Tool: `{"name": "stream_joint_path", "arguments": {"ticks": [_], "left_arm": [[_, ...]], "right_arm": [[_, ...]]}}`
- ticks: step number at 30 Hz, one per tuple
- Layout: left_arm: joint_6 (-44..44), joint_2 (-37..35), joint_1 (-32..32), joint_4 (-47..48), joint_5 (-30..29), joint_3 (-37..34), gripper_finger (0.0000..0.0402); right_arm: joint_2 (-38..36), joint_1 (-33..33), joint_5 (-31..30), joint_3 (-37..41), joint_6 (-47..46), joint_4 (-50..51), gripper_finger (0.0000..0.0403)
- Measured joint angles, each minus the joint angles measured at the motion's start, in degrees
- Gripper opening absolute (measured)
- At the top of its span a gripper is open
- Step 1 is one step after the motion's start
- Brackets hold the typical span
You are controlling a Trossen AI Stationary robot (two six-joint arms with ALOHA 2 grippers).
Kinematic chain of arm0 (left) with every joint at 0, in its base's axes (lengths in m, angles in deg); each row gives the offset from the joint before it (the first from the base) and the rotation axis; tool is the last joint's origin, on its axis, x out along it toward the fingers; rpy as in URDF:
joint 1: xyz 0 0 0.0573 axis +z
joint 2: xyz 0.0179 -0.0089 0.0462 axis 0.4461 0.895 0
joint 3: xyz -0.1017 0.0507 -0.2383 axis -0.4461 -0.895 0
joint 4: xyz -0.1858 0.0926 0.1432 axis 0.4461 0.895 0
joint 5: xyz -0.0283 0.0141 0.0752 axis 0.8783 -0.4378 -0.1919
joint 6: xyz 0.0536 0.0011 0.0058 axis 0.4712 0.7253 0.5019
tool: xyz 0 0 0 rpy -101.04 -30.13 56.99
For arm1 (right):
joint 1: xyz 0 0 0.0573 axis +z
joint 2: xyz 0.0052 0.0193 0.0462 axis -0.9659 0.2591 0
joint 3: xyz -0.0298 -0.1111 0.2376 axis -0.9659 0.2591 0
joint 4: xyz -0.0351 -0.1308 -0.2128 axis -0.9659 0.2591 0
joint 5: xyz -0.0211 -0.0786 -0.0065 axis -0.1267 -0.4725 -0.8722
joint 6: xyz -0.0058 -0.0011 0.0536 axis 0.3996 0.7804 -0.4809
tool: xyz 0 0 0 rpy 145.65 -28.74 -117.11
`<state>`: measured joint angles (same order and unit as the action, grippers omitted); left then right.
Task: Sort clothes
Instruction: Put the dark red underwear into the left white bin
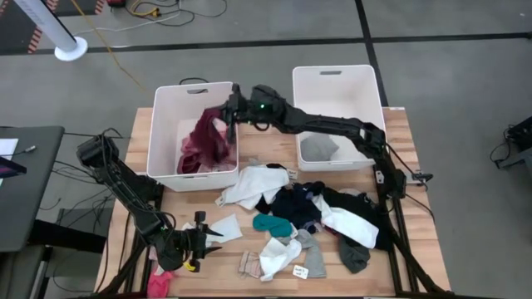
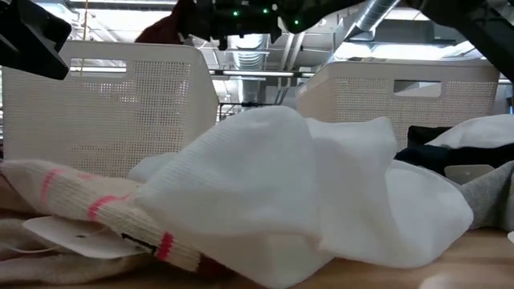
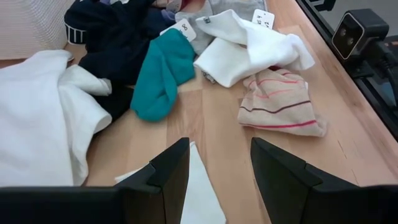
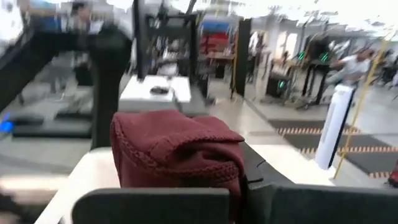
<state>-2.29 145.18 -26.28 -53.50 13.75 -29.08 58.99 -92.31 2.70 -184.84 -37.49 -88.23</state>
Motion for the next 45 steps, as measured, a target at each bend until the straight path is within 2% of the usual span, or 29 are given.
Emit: {"name": "stream_joint_path", "arguments": {"ticks": [4, 8, 12, 15, 20, 27, 30, 34, 45], "left_arm": [[0.56, 0.00, 0.77, 0.02, -0.01, 0.00, 0.0165], [1.37, 0.00, 1.48, 0.00, 0.00, 0.00, 0.0165], [1.50, 0.00, 2.14, 0.02, -0.01, 0.00, 0.0165], [1.51, 0.00, 2.64, 0.02, 0.00, 0.00, 0.0165], [1.50, 0.00, 3.35, -0.11, 0.05, 0.00, 0.0165], [0.05, 0.00, 3.70, -0.39, 1.28, 0.00, 0.0165], [-0.62, 0.00, 3.70, -0.42, 1.60, 0.00, 0.0165], [-1.32, 0.00, 3.70, -0.44, 1.73, 0.00, 0.0165], [-1.54, 0.00, 3.70, -0.39, 1.71, 0.00, 0.0165]], "right_arm": [[-0.04, -2.84, -0.07, 0.00, -4.06, -4.94, 0.0006], [-0.04, -5.34, -0.52, 0.00, -7.08, -5.57, 0.0006], [-0.07, -6.75, 0.99, 0.00, -8.41, -1.48, 0.0008], [-0.07, -7.35, 5.29, 0.00, -9.20, 2.62, 0.0020], [-0.07, -7.47, 7.81, 0.00, -8.78, 10.56, 0.0078], [-0.07, -7.56, 9.59, 0.00, -8.30, 21.66, 0.0221], [-0.09, -7.58, 9.74, 0.00, -8.30, 24.53, 0.0264], [-0.22, -7.58, 10.22, 0.00, -8.30, 27.22, 0.0280], [-0.48, -7.84, 9.11, -0.02, -7.13, 32.48, 0.0281]]}}
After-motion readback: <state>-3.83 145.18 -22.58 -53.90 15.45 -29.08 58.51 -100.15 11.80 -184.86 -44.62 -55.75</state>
